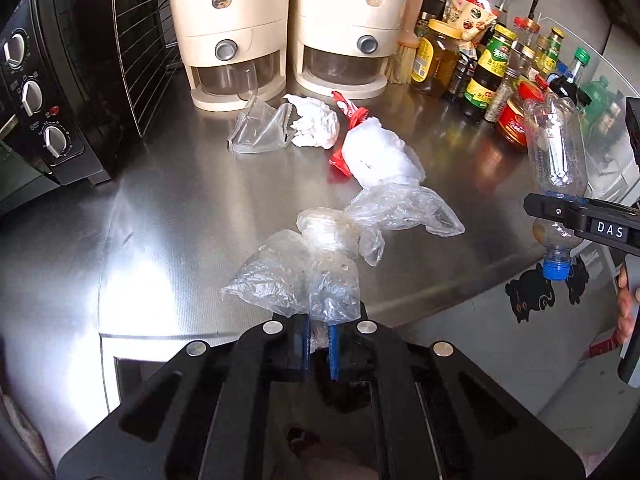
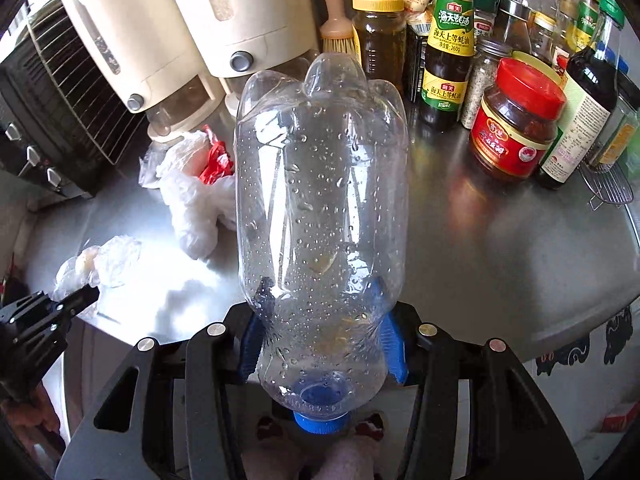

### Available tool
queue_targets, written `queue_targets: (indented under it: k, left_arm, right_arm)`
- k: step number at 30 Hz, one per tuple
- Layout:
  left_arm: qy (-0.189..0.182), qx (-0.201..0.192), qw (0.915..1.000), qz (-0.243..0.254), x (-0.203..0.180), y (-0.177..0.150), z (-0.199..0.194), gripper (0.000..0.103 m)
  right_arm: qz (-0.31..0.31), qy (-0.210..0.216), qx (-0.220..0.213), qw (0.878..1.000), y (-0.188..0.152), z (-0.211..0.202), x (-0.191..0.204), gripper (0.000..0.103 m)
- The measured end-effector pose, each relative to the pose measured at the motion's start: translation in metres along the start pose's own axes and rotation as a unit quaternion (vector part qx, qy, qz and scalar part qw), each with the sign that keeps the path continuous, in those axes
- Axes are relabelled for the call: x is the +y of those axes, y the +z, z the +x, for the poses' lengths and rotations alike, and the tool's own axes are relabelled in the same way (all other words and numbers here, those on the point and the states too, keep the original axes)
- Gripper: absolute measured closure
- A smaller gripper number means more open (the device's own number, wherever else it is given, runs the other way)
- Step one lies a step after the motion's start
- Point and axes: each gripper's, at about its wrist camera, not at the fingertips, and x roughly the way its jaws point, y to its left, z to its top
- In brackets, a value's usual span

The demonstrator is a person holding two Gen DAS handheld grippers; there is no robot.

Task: Collect trash
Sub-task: 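Lower bag and bottle over the black bin and open both tools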

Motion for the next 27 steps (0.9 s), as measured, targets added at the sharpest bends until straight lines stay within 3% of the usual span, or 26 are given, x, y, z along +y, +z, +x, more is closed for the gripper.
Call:
queue_targets:
  k: [14, 21, 27]
  left_arm:
    - [-0.010, 0.027, 0.9996, 0.001, -0.031, -0.071, -0.021, 0.098]
    - [-0.023, 0.073, 0.9970, -0.002, -0.040, -0.113, 0.008, 0.098]
    - [-0.029, 0.122, 0.9921, 0.001, -0.048, -0.148, 0.050, 0.098]
  right_arm:
    - [-0.012, 0.031, 0.038, 0.999, -0.083, -0.021, -0.002, 0.052]
    - [-0.023, 0.065, 0.080, 0.994, -0.123, -0.001, 0.005, 0.052]
    - [-0.024, 0.065, 0.128, 0.989, -0.159, 0.037, 0.009, 0.052]
